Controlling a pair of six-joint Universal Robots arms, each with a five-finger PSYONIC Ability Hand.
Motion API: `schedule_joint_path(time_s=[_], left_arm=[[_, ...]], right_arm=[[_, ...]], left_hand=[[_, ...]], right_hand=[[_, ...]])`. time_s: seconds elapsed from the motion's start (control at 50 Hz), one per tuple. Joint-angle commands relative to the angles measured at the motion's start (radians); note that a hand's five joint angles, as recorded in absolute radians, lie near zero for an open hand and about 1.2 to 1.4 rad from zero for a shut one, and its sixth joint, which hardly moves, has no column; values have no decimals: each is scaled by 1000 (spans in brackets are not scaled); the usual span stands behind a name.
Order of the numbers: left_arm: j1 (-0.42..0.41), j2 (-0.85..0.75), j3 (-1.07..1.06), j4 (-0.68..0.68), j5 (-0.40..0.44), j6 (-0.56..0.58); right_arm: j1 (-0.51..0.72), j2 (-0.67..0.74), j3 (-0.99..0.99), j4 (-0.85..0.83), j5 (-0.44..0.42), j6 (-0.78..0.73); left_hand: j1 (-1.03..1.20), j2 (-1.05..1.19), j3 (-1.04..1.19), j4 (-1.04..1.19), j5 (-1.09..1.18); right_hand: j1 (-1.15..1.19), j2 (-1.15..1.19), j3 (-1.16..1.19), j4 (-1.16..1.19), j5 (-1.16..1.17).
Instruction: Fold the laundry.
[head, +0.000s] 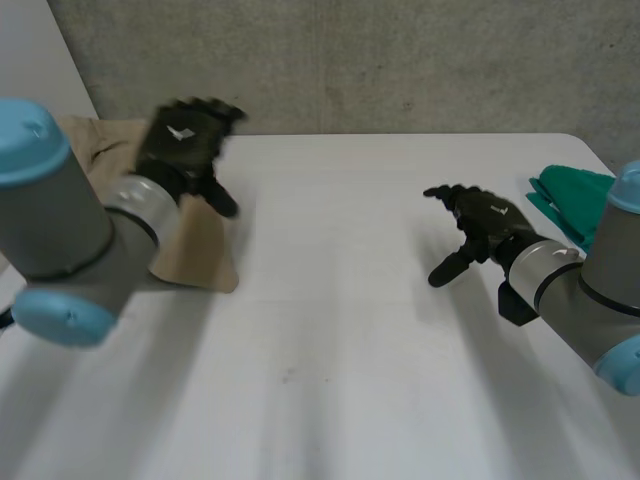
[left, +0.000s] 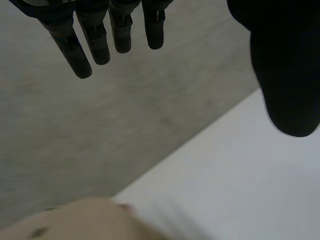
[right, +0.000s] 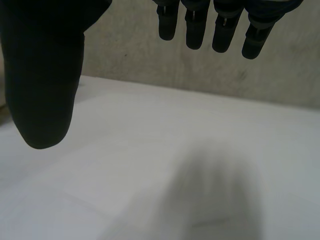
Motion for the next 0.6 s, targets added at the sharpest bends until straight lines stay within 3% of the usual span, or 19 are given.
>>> schedule_joint_path(time_s=[0.02,0.1,0.28,0.32,0.34,0.38,0.52,0.6], left_arm=[[193,-159,229,-24,-114,145],[294,-286,349,-35,-107,198],[423,-522,515,8,77,224],[428,-541,530,13,94,226],[431,-547,536,22,97,225],[431,-543,541,37,91,223],[377,-380,488,244,-38,165],[325,-253,457,284,-19,82]], right_arm=[[42,-79,37,-51,70,-198],[62,-93,58,-57,71,-284],[70,-82,87,-66,74,-297],[67,-79,88,-71,76,-298],[62,-78,88,-74,79,-300],[59,-79,86,-75,82,-303],[38,-85,83,-79,83,-315],[27,-87,81,-79,85,-318]], left_hand=[[-37,-28,-33,-25,-54],[-37,-28,-33,-25,-54],[-29,-19,-25,-16,-45],[179,189,183,192,163],[588,597,592,600,571],[1118,1127,1122,1130,1101],[1184,1194,1188,1197,1168],[1184,1194,1188,1197,1168]], right_hand=[[-46,-32,-31,-29,-47],[-46,-32,-31,-29,-47],[-46,-32,-31,-29,-47],[-46,-32,-31,-29,-47],[-46,-32,-31,-29,-47],[-46,-32,-31,-29,-47],[-46,-32,-31,-29,-47],[-46,-32,-31,-29,-47]])
